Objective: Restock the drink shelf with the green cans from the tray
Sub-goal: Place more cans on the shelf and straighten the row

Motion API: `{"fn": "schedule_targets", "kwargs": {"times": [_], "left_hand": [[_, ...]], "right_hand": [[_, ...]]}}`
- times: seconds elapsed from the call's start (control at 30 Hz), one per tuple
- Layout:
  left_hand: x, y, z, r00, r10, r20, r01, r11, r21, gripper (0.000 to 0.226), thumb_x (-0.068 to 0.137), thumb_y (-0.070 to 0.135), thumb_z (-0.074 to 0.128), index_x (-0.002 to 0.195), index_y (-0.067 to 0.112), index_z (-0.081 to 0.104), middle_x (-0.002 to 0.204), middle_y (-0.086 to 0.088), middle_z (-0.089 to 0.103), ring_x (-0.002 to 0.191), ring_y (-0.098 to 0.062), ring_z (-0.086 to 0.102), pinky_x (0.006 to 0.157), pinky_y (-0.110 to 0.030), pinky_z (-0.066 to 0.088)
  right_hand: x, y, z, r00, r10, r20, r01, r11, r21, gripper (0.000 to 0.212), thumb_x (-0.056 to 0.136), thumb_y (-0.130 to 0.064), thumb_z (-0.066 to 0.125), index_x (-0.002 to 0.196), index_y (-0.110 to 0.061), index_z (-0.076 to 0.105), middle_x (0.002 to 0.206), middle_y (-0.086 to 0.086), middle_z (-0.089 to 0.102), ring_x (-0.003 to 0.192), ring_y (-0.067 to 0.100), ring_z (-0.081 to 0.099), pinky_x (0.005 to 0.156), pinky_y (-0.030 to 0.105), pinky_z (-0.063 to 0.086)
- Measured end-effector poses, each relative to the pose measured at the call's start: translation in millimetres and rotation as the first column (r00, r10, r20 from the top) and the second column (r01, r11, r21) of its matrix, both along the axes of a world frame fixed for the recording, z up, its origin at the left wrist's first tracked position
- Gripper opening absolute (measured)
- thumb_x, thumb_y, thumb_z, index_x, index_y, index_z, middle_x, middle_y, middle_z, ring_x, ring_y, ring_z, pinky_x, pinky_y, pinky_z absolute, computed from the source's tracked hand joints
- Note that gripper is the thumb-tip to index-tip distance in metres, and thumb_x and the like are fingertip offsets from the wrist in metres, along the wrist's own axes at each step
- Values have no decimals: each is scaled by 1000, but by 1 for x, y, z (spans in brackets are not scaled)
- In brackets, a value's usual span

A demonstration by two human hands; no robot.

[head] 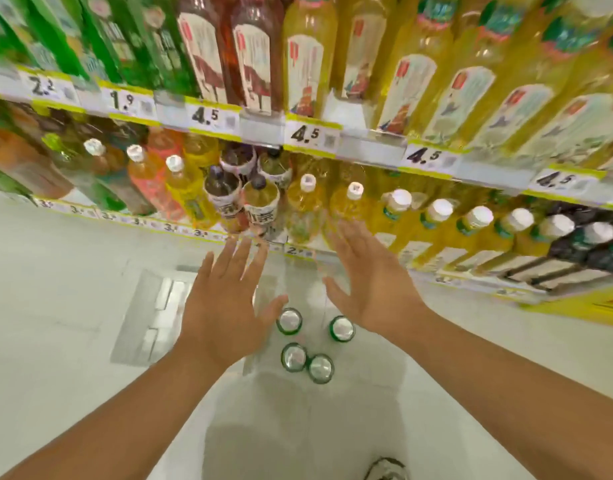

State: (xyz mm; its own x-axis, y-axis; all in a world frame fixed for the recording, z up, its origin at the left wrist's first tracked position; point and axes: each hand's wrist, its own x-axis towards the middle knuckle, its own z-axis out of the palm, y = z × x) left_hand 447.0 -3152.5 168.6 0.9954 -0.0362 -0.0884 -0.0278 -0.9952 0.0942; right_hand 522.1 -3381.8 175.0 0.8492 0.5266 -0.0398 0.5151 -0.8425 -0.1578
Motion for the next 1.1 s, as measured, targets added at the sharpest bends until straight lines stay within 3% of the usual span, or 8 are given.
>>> {"fn": "schedule_targets", "kwargs": {"times": [0.13, 0.27, 0.4, 0.57, 0.67, 0.87, 1.0, 1.1], "left_hand": [[4, -15, -74, 1000, -16, 2, 16, 999, -34, 82, 89, 67, 32, 151, 14, 39, 159, -13, 33, 148, -30, 27, 116, -54, 27], [9, -23, -141, 1000, -21, 11, 22, 999, -44, 82, 90, 70, 34, 155, 21, 29, 164, -7, 21, 152, -23, 14, 122, -45, 14], [12, -29, -194, 1000, -21, 5, 21, 997, -71, 82, 89, 70, 29, 156, 22, 26, 164, -5, 18, 153, -22, 12, 123, -42, 12], [9, -36, -242, 998, -40, -48, 35, 995, -93, 82, 89, 69, 36, 154, 20, 33, 163, -7, 24, 151, -24, 18, 122, -43, 16], [5, -41, -261, 998, -33, -61, 28, 996, -85, 83, 87, 70, 36, 154, 21, 34, 162, -6, 27, 151, -23, 21, 120, -39, 11], [5, -41, -282, 991, 32, -133, -53, 986, -155, 92, 83, 77, 29, 159, 28, 10, 166, 1, 8, 153, -17, 3, 122, -38, 13], [8, -43, -283, 973, 65, -223, -121, 962, -246, 102, 83, 73, 50, 159, 28, 0, 166, 8, -2, 152, -10, -5, 121, -30, 9], [9, -41, -285, 947, 108, -302, -226, 892, -391, 111, 75, 61, 73, 158, 31, 5, 166, 10, 8, 151, -8, 8, 118, -26, 18]], "right_hand": [[3, -13, -74, 1000, 10, -5, -10, 1000, -15, 70, 94, -49, 48, 153, -13, 37, 162, 11, 30, 149, 32, 26, 114, 46, 33], [3, -22, -137, 1000, 9, -1, -9, 1000, 23, 71, 93, -46, 54, 153, -13, 37, 161, 10, 31, 150, 29, 25, 115, 41, 29], [1, -27, -191, 999, 6, -33, -5, 1000, 15, 72, 93, -50, 47, 153, -11, 38, 162, 11, 30, 151, 29, 24, 117, 45, 33], [-13, -37, -240, 997, 15, -77, -18, 999, -30, 74, 93, -56, 42, 155, -16, 35, 164, 6, 25, 153, 24, 19, 120, 41, 28], [-20, -45, -257, 990, 28, -137, -35, 998, -50, 77, 93, -59, 41, 158, -18, 28, 166, 4, 17, 154, 21, 11, 122, 39, 22], [-29, -56, -278, 977, 8, -214, -8, 1000, -1, 88, 88, -66, 48, 159, -22, 22, 167, 0, 11, 154, 17, 10, 120, 31, 16], [-31, -61, -286, 937, 9, -349, 12, 998, 60, 98, 85, -61, 65, 160, -24, 13, 167, -5, 8, 153, 13, 12, 120, 29, 22], [-35, -66, -296, 869, -85, -487, 173, 975, 138, 107, 79, -47, 80, 159, -29, 11, 164, -12, 15, 148, 6, 20, 120, 27, 26]]}}
